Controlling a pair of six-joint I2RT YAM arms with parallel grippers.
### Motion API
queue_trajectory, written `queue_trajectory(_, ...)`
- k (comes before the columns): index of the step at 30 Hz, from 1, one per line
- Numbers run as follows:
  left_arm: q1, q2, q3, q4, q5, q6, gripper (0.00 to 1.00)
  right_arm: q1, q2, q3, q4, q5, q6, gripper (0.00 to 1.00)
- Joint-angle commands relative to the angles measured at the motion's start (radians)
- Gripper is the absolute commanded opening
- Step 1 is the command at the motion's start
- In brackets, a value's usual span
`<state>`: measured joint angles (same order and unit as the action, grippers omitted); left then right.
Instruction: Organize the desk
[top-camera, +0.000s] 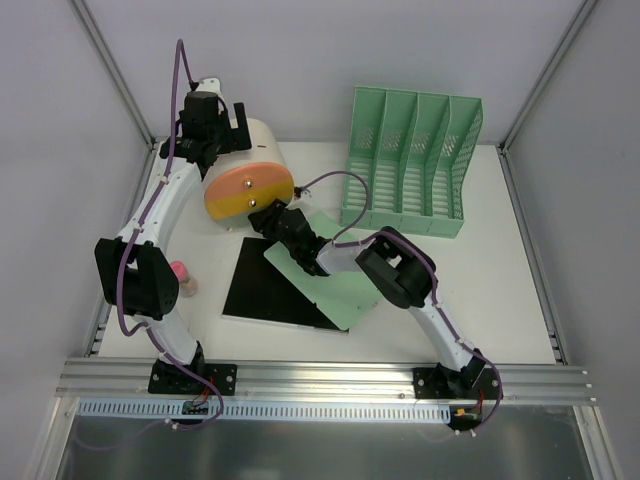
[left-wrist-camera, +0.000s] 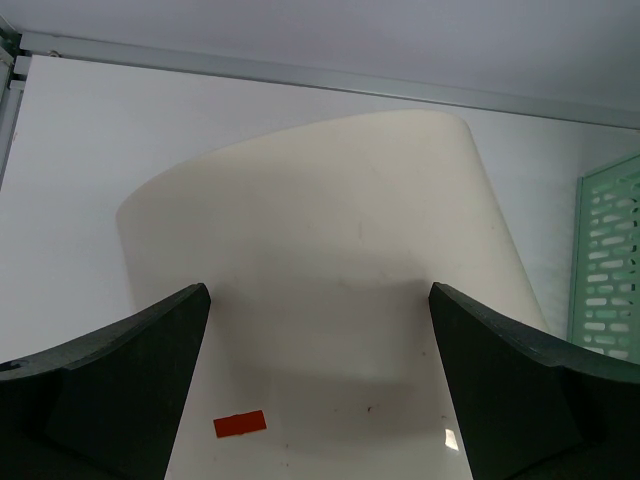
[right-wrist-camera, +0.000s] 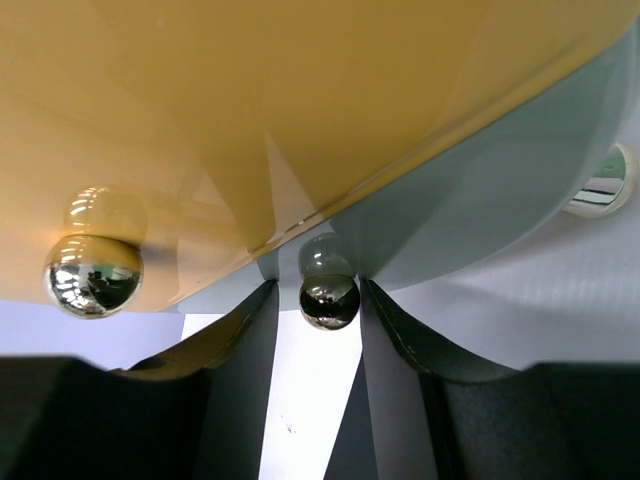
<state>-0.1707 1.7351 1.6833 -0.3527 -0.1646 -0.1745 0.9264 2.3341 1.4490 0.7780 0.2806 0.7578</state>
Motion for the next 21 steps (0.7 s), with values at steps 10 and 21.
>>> queue_trajectory(10,-0.004,0.017,-0.03,-0.098,0.013,0.013,0.94,-0.008,0.007,0.019,0.006,0.048,-0.034,0.27)
queue_trajectory(21,-0.004,0.03,-0.019,-0.104,0.011,0.015,0.94,0.0,-0.058,-0.104,0.049,0.025,-0.081,0.17)
